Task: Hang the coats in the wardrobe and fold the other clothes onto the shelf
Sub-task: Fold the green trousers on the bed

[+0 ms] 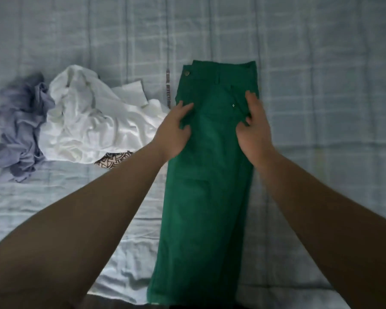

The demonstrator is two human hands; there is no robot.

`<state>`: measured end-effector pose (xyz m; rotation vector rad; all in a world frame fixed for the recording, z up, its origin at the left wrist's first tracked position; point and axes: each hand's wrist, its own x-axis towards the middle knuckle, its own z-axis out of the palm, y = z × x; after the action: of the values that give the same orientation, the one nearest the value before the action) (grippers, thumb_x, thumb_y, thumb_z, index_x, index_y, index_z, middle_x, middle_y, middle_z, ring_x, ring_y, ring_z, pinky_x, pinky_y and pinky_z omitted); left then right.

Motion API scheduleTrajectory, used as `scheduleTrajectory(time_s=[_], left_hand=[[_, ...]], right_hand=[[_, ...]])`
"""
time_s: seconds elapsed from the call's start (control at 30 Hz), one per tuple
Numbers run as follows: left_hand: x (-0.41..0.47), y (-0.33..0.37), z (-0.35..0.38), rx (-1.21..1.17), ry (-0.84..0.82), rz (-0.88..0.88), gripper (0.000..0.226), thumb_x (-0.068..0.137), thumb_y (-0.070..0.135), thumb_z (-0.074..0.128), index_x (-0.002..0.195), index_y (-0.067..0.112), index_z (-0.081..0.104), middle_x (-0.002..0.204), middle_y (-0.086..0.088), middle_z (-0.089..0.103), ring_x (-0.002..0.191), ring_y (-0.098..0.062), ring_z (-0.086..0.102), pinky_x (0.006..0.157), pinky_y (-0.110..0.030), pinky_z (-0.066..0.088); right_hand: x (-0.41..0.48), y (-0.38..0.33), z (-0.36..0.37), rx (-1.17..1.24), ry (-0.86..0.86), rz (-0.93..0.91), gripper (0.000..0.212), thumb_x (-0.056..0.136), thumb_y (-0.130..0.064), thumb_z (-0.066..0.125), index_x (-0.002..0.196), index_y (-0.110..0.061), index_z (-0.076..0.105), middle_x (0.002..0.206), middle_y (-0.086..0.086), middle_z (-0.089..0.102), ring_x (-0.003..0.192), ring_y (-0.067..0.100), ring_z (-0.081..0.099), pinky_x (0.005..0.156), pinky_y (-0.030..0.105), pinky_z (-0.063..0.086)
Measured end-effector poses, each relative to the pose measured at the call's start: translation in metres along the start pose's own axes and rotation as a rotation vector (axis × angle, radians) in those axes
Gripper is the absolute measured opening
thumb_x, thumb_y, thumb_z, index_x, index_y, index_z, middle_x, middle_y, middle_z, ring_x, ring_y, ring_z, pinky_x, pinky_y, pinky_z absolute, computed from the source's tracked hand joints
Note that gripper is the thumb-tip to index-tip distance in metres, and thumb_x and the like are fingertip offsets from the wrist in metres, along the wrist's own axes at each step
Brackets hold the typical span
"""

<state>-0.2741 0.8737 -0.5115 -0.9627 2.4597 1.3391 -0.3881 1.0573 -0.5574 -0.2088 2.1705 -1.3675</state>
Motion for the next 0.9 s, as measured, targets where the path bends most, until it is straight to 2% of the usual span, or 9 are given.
scheduleTrajectory(time_s=[0.07,0.2,0.3,0.37,0.43,0.63,0.73,0.83,0.9], left_hand=[[-0.035,-0.011,0.007,0.01,-0.041,-0.029,0.063,0.093,0.0,0.045,0.15,0.026,0.04,0.163,-0.003,0.023,0.148,-0.016,0.028,0.111,-0.02,0.033],[-0.107,-0.039,0.022,0.0,-0.095,-0.106,0.061,0.094,0.0,0.044,0.149,0.028,0.042,0.163,0.001,0.023,0.139,-0.012,0.038,0.069,0.003,0.038],[-0.164,-0.064,0.033,-0.058,-0.06,-0.181,0.061,0.092,0.0,0.046,0.146,0.03,0.046,0.159,0.003,0.033,0.132,-0.019,0.048,0.076,-0.007,0.045],[-0.203,-0.08,0.04,-0.127,-0.047,-0.242,0.06,0.092,0.0,0.047,0.145,0.029,0.047,0.149,0.003,0.046,0.101,-0.016,0.064,0.062,-0.014,0.05],[-0.241,-0.095,0.048,-0.16,-0.054,-0.282,0.057,0.094,0.0,0.049,0.145,0.025,0.045,0.136,0.003,0.053,0.079,-0.003,0.06,0.051,-0.015,0.049],[-0.322,-0.14,0.066,-0.172,-0.037,-0.441,0.044,0.09,0.0,0.059,0.131,0.009,0.046,0.112,-0.004,0.06,0.082,-0.017,0.062,0.062,-0.029,0.055],[-0.344,-0.163,0.068,-0.067,-0.089,-0.538,0.044,0.087,0.016,0.071,0.124,0.007,0.049,0.106,-0.009,0.062,0.081,-0.023,0.063,0.073,-0.038,0.057],[-0.359,-0.175,0.066,-0.065,-0.218,-0.642,0.037,0.088,0.029,0.072,0.114,0.005,0.061,0.105,-0.014,0.068,0.068,-0.019,0.055,0.059,-0.031,0.049],[-0.366,-0.179,0.065,-0.092,-0.294,-0.639,0.03,0.092,0.025,0.069,0.115,0.005,0.066,0.108,-0.013,0.071,0.078,-0.021,0.061,0.073,-0.039,0.055]], right_hand=[[-0.047,0.009,0.005,-0.017,-0.032,0.07,0.074,0.078,-0.009,0.043,0.148,-0.032,0.036,0.157,-0.006,0.033,0.142,0.012,0.036,0.117,0.04,0.034],[-0.139,0.023,0.01,-0.156,-0.103,0.136,0.065,0.088,0.002,0.045,0.146,-0.025,0.043,0.154,-0.003,0.038,0.141,0.015,0.037,0.118,0.037,0.032],[-0.209,0.036,0.014,-0.212,-0.097,0.167,0.059,0.089,0.003,0.046,0.142,-0.023,0.048,0.149,-0.001,0.045,0.134,0.017,0.045,0.113,0.034,0.037],[-0.25,0.048,0.018,-0.181,-0.078,0.24,0.056,0.09,0.003,0.045,0.137,-0.026,0.051,0.134,-0.003,0.053,0.111,0.019,0.06,0.087,0.031,0.052],[-0.288,0.061,0.024,-0.097,-0.029,0.362,0.052,0.09,0.005,0.043,0.134,-0.022,0.052,0.116,-0.006,0.054,0.092,0.015,0.06,0.067,0.021,0.047],[-0.372,0.107,0.053,0.1,0.027,0.651,0.035,0.083,-0.004,0.05,0.111,-0.026,0.051,0.111,0.002,0.063,0.096,0.024,0.064,0.088,0.049,0.056],[-0.391,0.112,0.059,0.047,0.028,0.698,0.036,0.083,-0.008,0.053,0.118,-0.017,0.054,0.098,-0.006,0.061,0.094,0.026,0.064,0.087,0.049,0.056],[-0.398,0.103,0.065,0.035,0.0,0.748,0.047,0.079,-0.02,0.059,0.126,-0.017,0.055,0.099,0.005,0.065,0.087,0.028,0.067,0.081,0.049,0.059],[-0.403,0.093,0.068,-0.066,-0.069,0.744,0.047,0.083,-0.023,0.066,0.128,-0.014,0.054,0.102,0.007,0.065,0.089,0.026,0.067,0.082,0.041,0.059]])
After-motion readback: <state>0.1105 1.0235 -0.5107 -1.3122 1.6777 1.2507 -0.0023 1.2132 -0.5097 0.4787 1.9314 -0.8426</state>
